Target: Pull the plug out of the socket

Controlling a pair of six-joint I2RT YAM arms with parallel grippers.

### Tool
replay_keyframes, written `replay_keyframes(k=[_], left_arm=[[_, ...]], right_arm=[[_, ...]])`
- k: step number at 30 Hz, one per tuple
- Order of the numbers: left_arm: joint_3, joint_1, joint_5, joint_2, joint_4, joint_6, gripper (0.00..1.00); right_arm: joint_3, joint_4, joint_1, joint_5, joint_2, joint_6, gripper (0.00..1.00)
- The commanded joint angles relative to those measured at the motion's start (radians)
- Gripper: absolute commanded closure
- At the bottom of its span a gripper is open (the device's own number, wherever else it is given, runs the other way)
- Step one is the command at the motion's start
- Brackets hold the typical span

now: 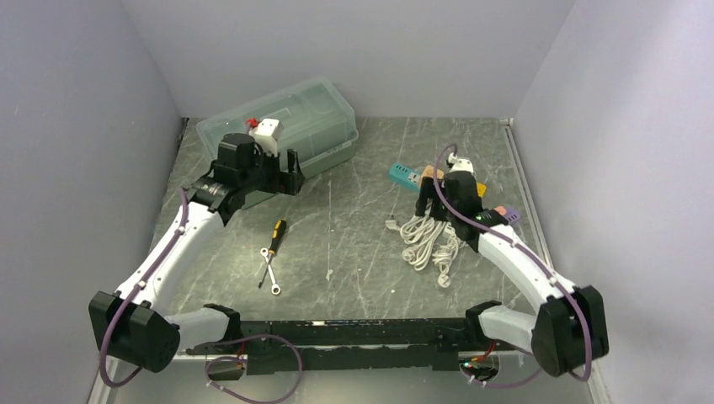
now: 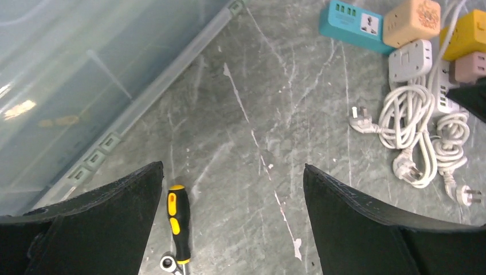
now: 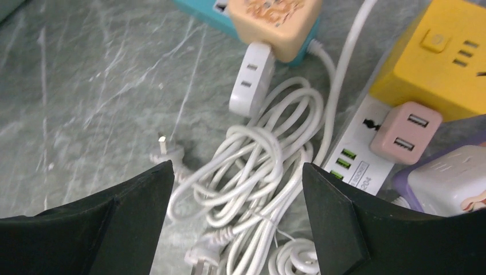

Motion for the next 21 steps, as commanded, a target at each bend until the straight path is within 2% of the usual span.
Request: replay_keyframes(k=[1,9,11,14,21], left_arm=[[0.016,-0.026,-0.016,-0.017,0.032,0.019,0.04],[0.022,-0.029,-0.043,-0.002,0.019,0.016,0.03],[0.017,-0.029,-0.047,-0.007,0.023,0.019,0.02],[0.014,-0.03,-0.058,-0.007,0.022,0.025,0.02],[0.024,-0.03,-0.067,0.014,0.008,0.022,0.0]], right_arm=[[0.118,-0.051,0.02,0.22,0.091,0.076,0.16],[0.211,-0.015,0.038,0.297,0.241,0.111,0.21],[0.245,-0.003,0.038,0.3,0.288,0.091,0.18],[0.335,-0.03,0.037,0.311,0.375,0.08,0.08],[0.566,-0.17,0.037,0.421,0.599,0.143,0.04]])
